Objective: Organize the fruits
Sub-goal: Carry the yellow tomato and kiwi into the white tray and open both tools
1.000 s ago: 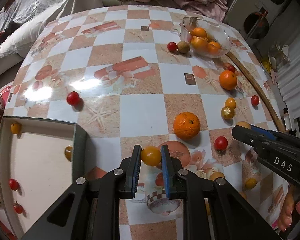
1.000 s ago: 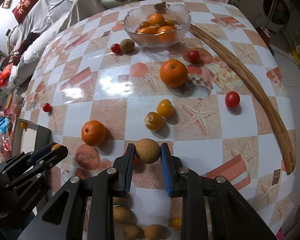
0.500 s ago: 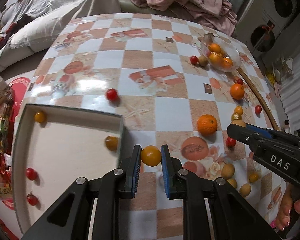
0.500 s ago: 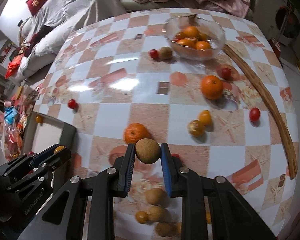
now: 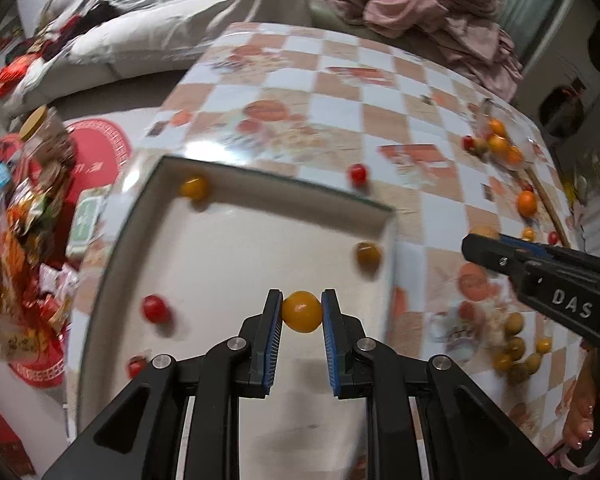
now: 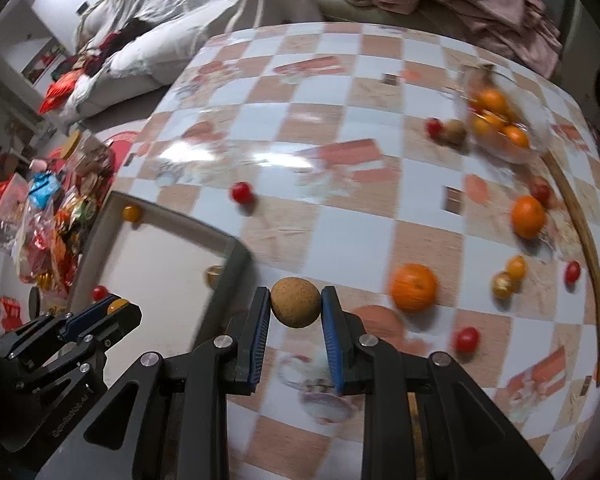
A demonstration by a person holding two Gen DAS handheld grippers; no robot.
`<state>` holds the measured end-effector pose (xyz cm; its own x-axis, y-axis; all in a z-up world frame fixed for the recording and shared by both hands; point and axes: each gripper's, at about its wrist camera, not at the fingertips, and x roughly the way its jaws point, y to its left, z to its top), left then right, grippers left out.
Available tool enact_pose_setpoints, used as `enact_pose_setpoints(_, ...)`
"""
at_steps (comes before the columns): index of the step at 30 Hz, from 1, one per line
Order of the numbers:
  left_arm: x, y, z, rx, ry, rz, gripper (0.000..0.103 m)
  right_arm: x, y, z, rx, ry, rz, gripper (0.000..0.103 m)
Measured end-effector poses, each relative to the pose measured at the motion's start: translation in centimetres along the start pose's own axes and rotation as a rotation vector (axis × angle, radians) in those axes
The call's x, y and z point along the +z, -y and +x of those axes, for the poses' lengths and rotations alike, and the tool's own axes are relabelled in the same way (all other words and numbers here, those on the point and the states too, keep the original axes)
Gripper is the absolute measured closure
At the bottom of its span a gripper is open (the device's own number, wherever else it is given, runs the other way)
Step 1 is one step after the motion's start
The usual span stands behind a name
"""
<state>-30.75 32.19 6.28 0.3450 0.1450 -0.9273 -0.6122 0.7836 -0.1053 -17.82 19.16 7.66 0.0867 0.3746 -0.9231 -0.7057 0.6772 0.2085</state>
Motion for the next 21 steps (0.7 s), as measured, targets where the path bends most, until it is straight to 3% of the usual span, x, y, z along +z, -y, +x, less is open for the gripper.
enact_pose_setpoints(12, -1.9, -5.3, 2.4, 0.053, -0.046, -0.077, 0.082, 0.9, -7.3, 3.8, 0.079, -0.06, -0.085, 0.075)
enact_pose_setpoints(21, -2.0, -6.2, 3.6, 0.052, -0.066, -0.093, 0.082, 1.5, -9.5, 7.5, 0.045, -0.111, -0.14, 0.075)
